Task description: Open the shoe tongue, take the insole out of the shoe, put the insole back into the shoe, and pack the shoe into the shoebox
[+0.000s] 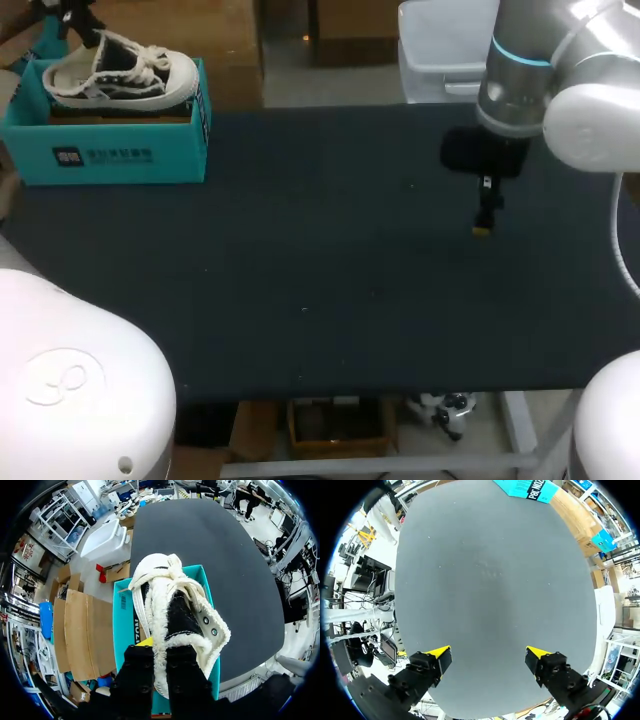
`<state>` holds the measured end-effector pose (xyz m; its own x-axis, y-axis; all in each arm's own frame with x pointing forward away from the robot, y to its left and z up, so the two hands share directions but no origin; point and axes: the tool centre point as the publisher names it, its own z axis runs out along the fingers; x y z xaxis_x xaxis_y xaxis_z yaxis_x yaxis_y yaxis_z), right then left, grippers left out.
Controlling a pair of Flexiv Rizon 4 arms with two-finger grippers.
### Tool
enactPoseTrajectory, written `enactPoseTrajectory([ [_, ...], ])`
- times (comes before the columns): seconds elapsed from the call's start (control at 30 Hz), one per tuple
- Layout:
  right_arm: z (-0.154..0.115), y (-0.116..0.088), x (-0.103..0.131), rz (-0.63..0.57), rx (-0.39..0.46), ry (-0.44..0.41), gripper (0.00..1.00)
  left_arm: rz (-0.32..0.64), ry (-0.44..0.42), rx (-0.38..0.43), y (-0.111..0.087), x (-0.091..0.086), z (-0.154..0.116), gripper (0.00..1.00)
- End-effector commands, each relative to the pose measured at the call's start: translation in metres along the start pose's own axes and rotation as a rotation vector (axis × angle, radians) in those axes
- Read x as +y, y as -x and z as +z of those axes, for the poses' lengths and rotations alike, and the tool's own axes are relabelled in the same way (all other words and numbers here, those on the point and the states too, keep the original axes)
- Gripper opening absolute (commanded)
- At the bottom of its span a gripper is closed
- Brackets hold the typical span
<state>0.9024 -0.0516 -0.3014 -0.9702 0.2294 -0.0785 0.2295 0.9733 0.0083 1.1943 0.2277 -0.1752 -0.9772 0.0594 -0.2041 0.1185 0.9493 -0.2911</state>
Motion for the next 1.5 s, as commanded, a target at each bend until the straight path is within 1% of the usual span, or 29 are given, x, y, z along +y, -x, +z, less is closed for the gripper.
enactPoseTrajectory([
  [0.03,-0.001,-0.001,-0.001,0.0,0.0,0.0,1.0,0.003,-0.028,0.09,0.013,0.01,0.025,0.0],
  [0.23,-0.001,-0.001,-0.001,0.0,0.0,0.0,1.0,0.014,-0.023,0.117,0.015,0.016,0.044,0.0],
  [0.33,-0.001,-0.001,-0.001,0.0,0.0,0.0,1.0,0.006,-0.025,0.123,0.016,0.018,0.047,0.0],
  [0.47,-0.001,-0.001,-0.001,0.0,0.0,0.0,1.0,0.011,-0.03,0.122,0.012,0.02,0.04,0.0],
  [0.7,-0.001,-0.001,-0.001,0.0,0.0,0.0,1.0,0.019,-0.032,0.1,0.002,0.018,0.027,0.0],
  [0.9,-0.001,-0.001,-0.001,0.0,0.0,0.0,1.0,0.015,-0.029,0.09,-0.002,0.019,0.021,0.0],
  [1.17,-0.001,-0.001,-0.001,0.0,0.0,0.0,1.0,0.009,-0.022,0.073,-0.005,0.021,0.006,0.0],
  [1.23,-0.001,-0.001,-0.001,0.0,0.0,0.0,1.0,0.01,-0.016,0.071,-0.006,0.022,0.006,0.0],
  [1.37,-0.001,-0.001,-0.001,0.0,0.0,0.0,1.0,0.001,0.015,0.078,-0.006,0.029,0.016,0.0],
  [1.5,-0.001,-0.001,-0.001,0.0,0.0,0.0,1.0,-0.009,0.02,0.094,-0.008,0.04,0.024,0.0],
])
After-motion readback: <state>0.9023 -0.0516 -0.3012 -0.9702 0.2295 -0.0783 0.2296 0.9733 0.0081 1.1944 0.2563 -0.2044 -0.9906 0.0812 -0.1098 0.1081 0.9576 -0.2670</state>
